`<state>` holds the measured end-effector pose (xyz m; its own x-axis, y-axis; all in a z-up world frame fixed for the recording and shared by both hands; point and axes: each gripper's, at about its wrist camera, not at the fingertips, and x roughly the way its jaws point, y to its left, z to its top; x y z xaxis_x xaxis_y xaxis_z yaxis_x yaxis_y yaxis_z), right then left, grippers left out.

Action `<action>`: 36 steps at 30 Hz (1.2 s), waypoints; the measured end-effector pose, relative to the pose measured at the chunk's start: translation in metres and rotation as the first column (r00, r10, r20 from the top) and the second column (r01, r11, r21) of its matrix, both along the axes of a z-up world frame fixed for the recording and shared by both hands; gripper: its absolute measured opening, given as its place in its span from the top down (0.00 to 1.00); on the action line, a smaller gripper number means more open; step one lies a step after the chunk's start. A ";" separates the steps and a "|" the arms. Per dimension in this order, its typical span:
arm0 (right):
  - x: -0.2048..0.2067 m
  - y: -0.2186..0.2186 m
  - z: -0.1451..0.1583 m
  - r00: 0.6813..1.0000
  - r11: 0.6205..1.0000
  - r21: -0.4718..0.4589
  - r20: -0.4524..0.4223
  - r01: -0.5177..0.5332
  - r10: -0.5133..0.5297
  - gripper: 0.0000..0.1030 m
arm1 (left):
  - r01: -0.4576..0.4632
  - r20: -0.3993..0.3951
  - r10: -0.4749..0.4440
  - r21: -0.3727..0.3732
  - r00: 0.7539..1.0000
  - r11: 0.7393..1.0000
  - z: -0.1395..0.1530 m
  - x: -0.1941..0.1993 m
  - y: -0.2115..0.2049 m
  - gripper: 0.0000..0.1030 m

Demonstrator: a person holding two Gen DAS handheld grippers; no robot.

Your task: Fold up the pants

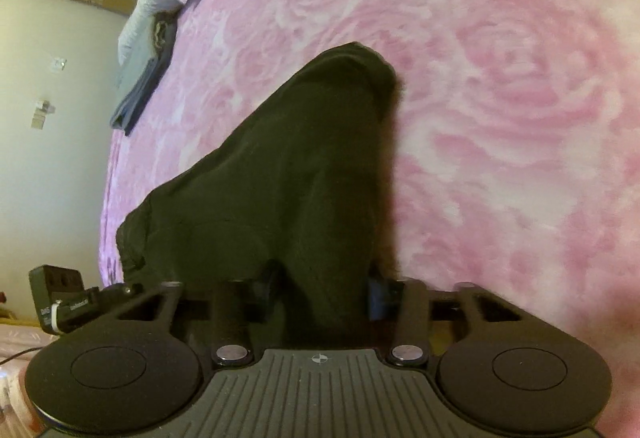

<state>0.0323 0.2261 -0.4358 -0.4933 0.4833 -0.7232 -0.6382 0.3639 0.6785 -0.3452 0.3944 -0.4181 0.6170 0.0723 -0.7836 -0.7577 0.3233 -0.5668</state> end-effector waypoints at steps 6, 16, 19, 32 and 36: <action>-0.012 0.015 0.044 0.994 0.997 -0.038 0.085 -0.065 0.068 0.82 | -0.056 -0.026 0.056 -0.002 0.998 0.998 0.033 0.001 -0.011 0.53; -0.063 0.108 0.144 0.976 0.987 0.032 0.163 -0.155 0.148 0.82 | -0.241 0.037 0.239 0.057 0.970 0.969 0.115 -0.056 0.035 0.54; -0.099 0.151 0.159 0.973 0.983 0.052 0.166 -0.174 0.163 0.82 | -0.260 0.035 0.258 0.074 0.965 0.963 0.134 -0.091 0.082 0.54; -0.276 0.453 0.165 0.971 0.970 0.148 0.170 -0.193 0.167 0.82 | -0.304 0.017 0.305 0.149 0.952 0.941 0.162 -0.240 0.393 0.54; -0.300 0.560 0.172 0.959 0.954 0.184 0.200 -0.236 0.199 0.82 | -0.356 0.052 0.352 0.179 0.934 0.917 0.168 -0.264 0.491 0.54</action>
<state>-0.2682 0.7860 -0.2643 -0.4759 0.5248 -0.7057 -0.8029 0.0682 0.5922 -0.6094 0.8854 -0.2499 0.5389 0.4292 -0.7248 -0.8317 0.1350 -0.5385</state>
